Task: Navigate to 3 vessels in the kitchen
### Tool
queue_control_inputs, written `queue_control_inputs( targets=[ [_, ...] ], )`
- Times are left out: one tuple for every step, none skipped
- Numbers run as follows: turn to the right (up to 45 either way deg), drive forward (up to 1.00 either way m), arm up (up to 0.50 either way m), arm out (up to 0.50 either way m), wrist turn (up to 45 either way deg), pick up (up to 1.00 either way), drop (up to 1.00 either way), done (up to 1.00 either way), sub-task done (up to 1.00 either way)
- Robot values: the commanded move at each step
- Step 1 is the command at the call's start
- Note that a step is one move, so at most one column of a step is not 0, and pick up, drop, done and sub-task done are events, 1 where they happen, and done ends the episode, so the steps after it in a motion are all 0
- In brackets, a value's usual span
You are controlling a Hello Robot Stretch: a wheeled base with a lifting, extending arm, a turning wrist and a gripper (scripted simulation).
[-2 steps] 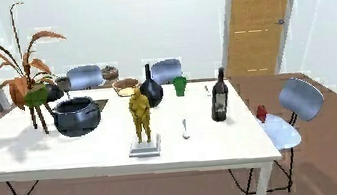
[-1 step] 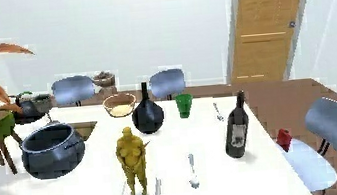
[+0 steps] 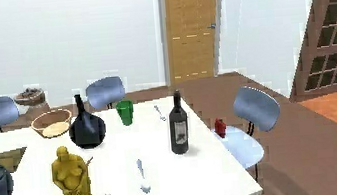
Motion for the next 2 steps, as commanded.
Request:
queue_control_inputs(
  targets=[
    [0.0, 0.00, 0.00, 0.00, 0.0, 0.00, 0.00, 0.00, 1.00],
    [-15.0, 0.00, 0.00, 0.00, 0.0, 0.00, 0.00, 0.00, 0.00]
  ],
)
